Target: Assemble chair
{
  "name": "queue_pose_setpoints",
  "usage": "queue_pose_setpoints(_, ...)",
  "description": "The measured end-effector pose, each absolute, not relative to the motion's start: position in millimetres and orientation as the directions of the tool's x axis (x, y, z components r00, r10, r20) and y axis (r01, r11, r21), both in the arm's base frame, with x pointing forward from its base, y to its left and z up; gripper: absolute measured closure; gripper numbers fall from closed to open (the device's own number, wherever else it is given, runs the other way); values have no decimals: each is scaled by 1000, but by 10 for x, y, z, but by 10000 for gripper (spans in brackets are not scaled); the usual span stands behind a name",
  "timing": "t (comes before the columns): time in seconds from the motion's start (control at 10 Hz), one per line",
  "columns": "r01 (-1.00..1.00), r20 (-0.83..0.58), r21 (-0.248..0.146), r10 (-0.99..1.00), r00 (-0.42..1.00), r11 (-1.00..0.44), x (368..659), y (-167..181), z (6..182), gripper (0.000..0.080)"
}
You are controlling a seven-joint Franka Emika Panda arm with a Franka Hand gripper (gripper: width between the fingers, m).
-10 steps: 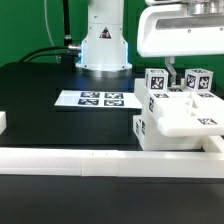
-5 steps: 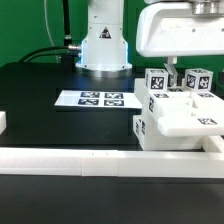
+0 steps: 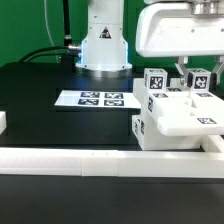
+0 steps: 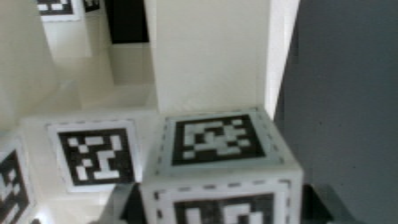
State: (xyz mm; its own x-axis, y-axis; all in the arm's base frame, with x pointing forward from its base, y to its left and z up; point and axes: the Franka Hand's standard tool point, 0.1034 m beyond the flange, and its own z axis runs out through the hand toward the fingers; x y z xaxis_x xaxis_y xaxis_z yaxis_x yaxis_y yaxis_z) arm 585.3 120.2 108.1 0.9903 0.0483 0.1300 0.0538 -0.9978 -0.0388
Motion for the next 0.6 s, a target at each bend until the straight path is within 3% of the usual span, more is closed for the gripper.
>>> queue_pose_setpoints(0.4, -266, 144, -87, -276, 950, -960, 5895, 1176, 1098, 515)
queue_pose_setpoints(0.6, -343, 140, -94, -353, 925, -935, 5908, 1112, 1101, 515)
